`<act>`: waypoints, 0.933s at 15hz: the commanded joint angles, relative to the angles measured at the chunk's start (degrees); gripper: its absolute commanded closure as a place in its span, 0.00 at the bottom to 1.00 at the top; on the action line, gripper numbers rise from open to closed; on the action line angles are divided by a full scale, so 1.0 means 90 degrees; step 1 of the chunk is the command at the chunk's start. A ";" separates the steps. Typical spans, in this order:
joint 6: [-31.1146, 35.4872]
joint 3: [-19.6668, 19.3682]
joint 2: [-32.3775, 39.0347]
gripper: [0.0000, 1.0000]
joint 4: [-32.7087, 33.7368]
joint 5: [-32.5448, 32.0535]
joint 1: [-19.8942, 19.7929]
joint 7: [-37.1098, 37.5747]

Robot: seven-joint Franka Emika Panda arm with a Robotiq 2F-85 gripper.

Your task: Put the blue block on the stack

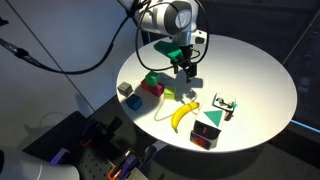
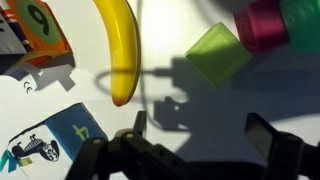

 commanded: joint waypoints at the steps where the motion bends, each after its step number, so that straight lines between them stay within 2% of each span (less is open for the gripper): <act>1: 0.0031 -0.0062 0.0390 0.00 0.0231 0.0037 -0.0003 -0.0050; 8: 0.0991 -0.0128 0.0735 0.00 0.0173 0.0066 -0.0081 -0.0301; 14: 0.0956 -0.0050 0.0787 0.00 0.0196 0.0267 -0.0273 -0.0556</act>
